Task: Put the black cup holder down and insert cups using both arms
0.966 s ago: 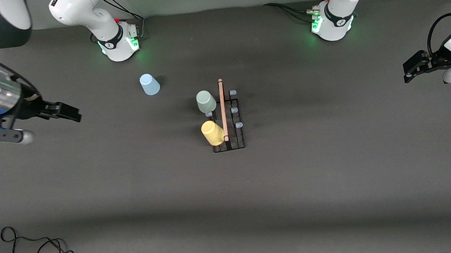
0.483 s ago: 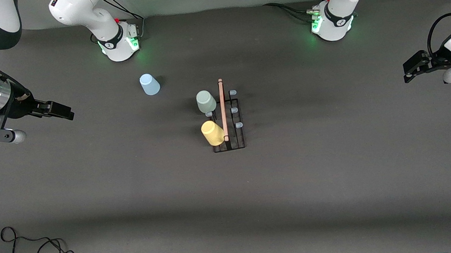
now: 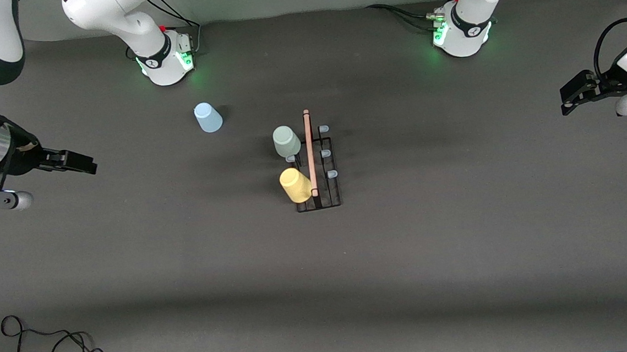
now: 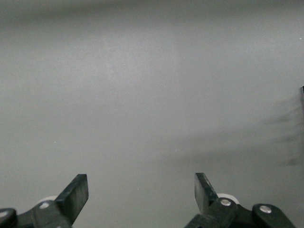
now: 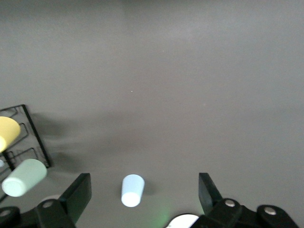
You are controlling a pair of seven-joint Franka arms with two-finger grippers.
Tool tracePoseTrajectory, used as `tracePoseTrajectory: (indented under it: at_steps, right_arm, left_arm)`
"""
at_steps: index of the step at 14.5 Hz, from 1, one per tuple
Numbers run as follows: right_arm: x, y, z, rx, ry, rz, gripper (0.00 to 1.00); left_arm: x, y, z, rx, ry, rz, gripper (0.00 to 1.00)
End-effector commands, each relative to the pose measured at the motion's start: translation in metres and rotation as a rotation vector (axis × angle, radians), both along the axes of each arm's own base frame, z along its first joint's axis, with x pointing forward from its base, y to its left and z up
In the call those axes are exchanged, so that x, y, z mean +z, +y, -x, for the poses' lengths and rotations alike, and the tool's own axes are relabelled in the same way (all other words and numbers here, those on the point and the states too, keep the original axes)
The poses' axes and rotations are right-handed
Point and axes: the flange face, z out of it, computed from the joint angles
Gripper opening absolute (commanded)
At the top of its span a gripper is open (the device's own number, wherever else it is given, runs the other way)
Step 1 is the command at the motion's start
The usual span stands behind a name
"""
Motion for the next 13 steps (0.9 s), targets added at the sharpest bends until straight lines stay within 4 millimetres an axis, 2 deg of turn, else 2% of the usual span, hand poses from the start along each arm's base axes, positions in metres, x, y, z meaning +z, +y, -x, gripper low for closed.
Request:
tracePoseTrajectory:
  at_steps: [1, 5, 8, 13]
  right_arm:
    - [0.016, -0.01, 0.013, 0.083, -0.003, 0.009, 1.0]
    - [0.013, -0.018, 0.027, 0.083, -0.055, 0.001, 1.0]
    - [0.012, -0.022, 0.027, 0.08, -0.065, 0.01, 1.0]
    - [0.031, -0.024, 0.031, 0.054, -0.102, 0.001, 1.0]
  left_arm:
    - [0.002, -0.005, 0.003, 0.01, 0.002, -0.011, 1.0]
    - [0.003, -0.002, 0.003, 0.014, -0.003, -0.009, 1.0]
    - [0.004, -0.002, 0.004, 0.018, -0.006, -0.003, 1.0]
    - [0.001, 0.001, 0.0, 0.052, -0.009, 0.009, 1.0]
